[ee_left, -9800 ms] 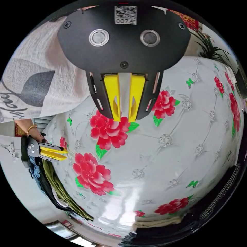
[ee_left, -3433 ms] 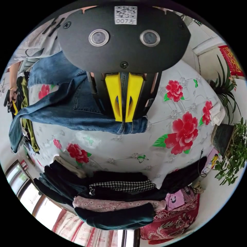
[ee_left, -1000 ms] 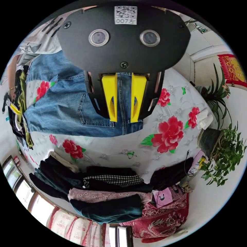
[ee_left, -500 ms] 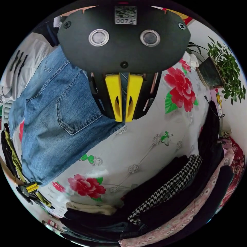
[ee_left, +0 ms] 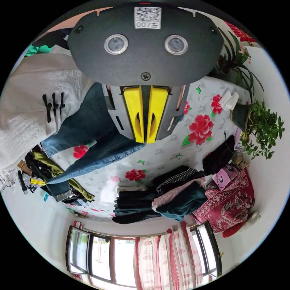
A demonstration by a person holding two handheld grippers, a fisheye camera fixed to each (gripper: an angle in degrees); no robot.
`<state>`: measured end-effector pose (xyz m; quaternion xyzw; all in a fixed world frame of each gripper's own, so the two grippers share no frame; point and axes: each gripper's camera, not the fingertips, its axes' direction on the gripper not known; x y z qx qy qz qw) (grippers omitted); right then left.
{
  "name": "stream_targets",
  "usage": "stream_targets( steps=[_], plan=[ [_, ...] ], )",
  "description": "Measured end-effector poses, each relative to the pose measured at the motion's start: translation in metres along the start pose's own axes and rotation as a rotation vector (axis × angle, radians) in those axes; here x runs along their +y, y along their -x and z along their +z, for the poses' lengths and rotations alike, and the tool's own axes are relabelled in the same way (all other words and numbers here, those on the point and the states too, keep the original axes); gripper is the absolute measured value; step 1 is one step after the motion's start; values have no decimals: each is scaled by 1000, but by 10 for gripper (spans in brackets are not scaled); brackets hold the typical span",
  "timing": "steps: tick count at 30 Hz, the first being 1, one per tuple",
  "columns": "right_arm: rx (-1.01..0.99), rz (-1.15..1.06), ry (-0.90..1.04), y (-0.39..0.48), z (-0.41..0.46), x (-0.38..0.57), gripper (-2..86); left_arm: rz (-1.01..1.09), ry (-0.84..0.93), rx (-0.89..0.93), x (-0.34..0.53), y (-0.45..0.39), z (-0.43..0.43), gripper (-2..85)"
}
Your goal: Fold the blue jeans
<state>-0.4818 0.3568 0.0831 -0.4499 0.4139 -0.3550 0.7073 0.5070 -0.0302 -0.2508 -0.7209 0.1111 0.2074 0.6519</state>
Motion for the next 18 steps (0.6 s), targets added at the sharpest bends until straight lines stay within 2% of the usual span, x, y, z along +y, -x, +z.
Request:
stream_targets(
  steps=[4, 7, 8, 9, 14, 18],
  plan=[
    [-143, 155, 182, 47, 2, 99, 10, -40, 113, 71, 67, -24, 9, -2],
    [-354, 276, 412, 82, 51, 154, 30, -250, 356, 185, 144, -16, 66, 7],
    [-395, 317, 472, 91, 62, 165, 40, -291, 375, 189, 153, -13, 70, 8],
    [-405, 336, 475, 93, 62, 169, 45, -372, 365, 195, 167, -6, 70, 4],
    [-354, 528, 197, 61, 18, 170, 82, -653, 180, 143, 199, 30, 38, 30],
    [-325, 462, 126, 64, 28, 139, 97, -790, 139, 221, 209, 55, 51, 73]
  ],
)
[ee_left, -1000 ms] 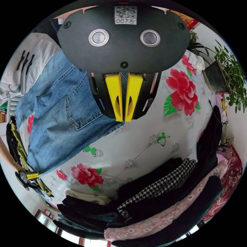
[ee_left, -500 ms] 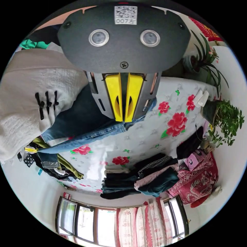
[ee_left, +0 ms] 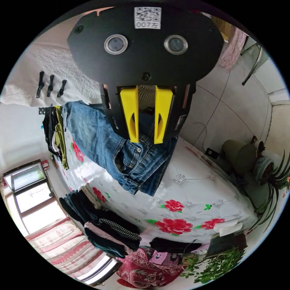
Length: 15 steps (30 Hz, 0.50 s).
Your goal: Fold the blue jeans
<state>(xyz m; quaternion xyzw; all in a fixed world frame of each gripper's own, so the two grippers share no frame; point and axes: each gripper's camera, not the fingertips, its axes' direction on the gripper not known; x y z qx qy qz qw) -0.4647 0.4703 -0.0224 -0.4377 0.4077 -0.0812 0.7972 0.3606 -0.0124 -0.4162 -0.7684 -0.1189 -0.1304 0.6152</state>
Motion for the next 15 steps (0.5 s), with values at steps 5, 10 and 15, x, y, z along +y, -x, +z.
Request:
stream_targets(
  steps=[5, 10, 15],
  plan=[
    [63, -168, 212, 32, 81, -49, 71, -114, 81, 12, -18, 12, 30, 79],
    [52, 152, -75, -38, 5, -43, 28, -126, 123, -5, -36, 20, 34, 48],
    [-235, 621, -235, -158, -33, 28, 26, -11, -13, 83, -35, 24, -19, 38]
  ],
)
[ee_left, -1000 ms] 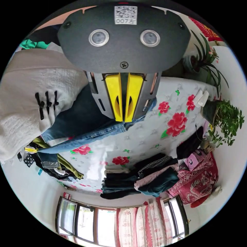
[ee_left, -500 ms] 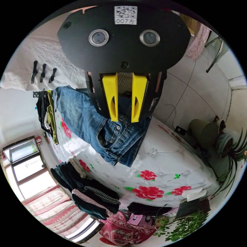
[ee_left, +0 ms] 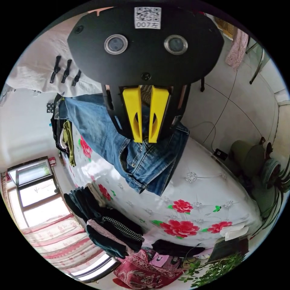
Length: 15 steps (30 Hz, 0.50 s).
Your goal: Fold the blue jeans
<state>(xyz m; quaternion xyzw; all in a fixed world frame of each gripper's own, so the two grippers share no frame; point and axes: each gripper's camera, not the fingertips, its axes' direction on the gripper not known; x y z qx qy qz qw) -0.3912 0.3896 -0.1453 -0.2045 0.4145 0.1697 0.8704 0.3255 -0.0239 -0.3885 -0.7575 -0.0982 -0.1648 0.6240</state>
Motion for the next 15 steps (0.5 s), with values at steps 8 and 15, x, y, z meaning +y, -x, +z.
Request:
stream_targets(
  steps=[8, 15],
  plan=[
    [-29, 451, -98, -87, -3, 44, 81, -128, -41, 113, 25, 56, -7, 66],
    [-152, 548, -81, -101, 15, 44, 105, -402, -183, 222, 59, 112, -14, 120]
  ],
)
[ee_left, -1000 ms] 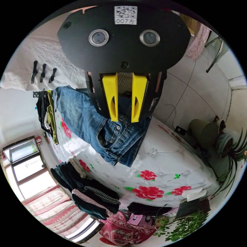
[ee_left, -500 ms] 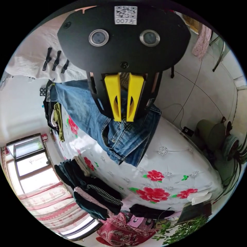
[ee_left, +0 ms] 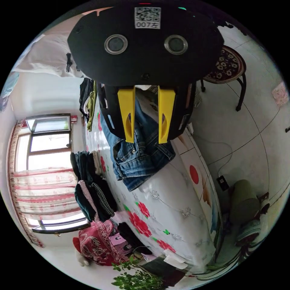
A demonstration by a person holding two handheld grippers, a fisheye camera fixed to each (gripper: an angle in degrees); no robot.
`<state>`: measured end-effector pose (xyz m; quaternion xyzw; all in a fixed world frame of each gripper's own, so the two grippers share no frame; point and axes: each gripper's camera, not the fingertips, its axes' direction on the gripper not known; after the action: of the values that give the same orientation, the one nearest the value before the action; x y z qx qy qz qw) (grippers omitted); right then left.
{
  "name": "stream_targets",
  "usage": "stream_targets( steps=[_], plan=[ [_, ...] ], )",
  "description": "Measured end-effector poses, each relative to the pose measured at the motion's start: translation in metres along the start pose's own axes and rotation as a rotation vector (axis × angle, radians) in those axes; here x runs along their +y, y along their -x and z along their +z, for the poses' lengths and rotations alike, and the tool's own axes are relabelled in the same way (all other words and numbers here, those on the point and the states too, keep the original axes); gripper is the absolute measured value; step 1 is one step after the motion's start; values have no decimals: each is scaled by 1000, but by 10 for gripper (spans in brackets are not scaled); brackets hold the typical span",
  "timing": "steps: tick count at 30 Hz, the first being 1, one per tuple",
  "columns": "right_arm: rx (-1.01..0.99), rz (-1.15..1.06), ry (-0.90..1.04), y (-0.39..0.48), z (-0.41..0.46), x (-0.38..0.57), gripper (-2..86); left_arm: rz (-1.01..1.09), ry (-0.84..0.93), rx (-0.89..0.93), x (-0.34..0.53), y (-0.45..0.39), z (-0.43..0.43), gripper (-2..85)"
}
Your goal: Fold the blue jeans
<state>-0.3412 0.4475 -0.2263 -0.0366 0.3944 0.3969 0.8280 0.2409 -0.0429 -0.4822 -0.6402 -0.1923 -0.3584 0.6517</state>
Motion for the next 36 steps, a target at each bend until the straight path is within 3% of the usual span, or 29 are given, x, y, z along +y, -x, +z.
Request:
stream_targets(
  steps=[10, 19, 21, 24, 26, 29, 31, 34, 36],
  plan=[
    [90, 41, -71, 18, 0, -21, 86, -101, 29, 118, -15, 38, 36, 152],
    [-82, 101, -22, 19, 5, -52, 21, -124, 3, 65, -27, 36, 50, 62],
    [-138, -59, -23, 56, 0, -55, 13, -119, -7, 85, -25, 39, 48, 61],
    [-179, -511, 90, 158, 0, -38, 9, -115, -18, 108, -22, 46, 50, 59],
    [-208, -917, 240, 237, 10, 13, 11, -113, -25, 114, -20, 49, 52, 58],
    [-287, -1263, 519, 287, 44, 97, 18, -97, -43, 123, -17, 52, 56, 55],
    [-288, -1359, 719, 290, 81, 147, 27, -72, -59, 131, -14, 51, 58, 53],
    [-101, -1394, 1036, 267, 149, 211, 42, -39, -83, 143, -11, 48, 58, 51],
    [-50, -1427, 1084, 260, 155, 228, 47, 63, -97, 147, -10, 31, 56, 49]
  ],
)
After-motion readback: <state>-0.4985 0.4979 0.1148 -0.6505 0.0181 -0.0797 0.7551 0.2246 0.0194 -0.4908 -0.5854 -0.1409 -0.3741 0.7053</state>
